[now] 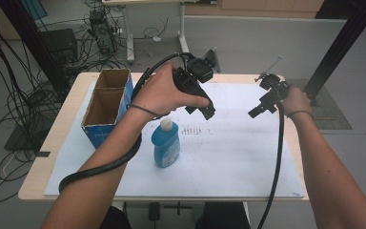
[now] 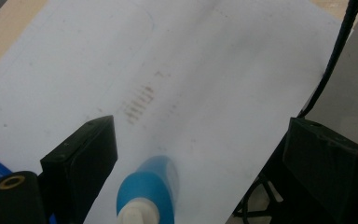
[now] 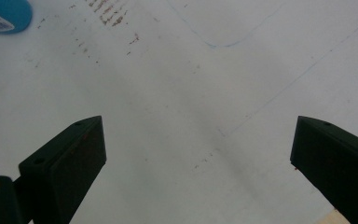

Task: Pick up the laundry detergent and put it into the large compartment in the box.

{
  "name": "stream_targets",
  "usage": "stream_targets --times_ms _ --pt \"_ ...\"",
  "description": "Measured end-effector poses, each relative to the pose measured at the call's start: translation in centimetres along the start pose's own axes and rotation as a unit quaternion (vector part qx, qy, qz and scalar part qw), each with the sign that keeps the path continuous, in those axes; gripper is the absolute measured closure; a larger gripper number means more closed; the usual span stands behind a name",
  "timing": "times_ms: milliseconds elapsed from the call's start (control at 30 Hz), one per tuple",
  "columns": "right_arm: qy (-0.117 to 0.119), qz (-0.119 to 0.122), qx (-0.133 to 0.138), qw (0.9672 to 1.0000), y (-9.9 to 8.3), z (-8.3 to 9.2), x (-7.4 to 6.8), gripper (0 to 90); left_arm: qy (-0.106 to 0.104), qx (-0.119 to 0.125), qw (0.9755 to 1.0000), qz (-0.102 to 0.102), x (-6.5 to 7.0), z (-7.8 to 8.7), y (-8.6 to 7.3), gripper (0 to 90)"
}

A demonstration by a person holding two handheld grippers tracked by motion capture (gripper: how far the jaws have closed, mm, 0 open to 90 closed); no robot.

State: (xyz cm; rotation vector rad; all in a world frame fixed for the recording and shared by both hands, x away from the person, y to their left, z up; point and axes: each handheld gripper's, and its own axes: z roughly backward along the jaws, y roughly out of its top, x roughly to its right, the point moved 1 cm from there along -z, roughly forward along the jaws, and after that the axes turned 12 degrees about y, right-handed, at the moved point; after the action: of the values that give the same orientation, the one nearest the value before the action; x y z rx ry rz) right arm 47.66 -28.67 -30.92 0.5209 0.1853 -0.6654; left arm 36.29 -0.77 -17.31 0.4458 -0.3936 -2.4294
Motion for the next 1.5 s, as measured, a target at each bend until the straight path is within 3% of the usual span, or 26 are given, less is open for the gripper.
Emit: stream_targets --times_ms 800,1500 --pt "-0.005 0.001 -0.005 1.0000 0.3 -0.2 -0.2 3.2 0.015 -0.010 0.9990 0.040 -3.2 0.4 -3.4 10.2" --pt "-0.005 -0.002 -0.003 1.0000 0.1 -0.1 0.0 3.2 0.012 -0.020 0.9982 0.055 -4.1 -0.2 -5.3 10.2"
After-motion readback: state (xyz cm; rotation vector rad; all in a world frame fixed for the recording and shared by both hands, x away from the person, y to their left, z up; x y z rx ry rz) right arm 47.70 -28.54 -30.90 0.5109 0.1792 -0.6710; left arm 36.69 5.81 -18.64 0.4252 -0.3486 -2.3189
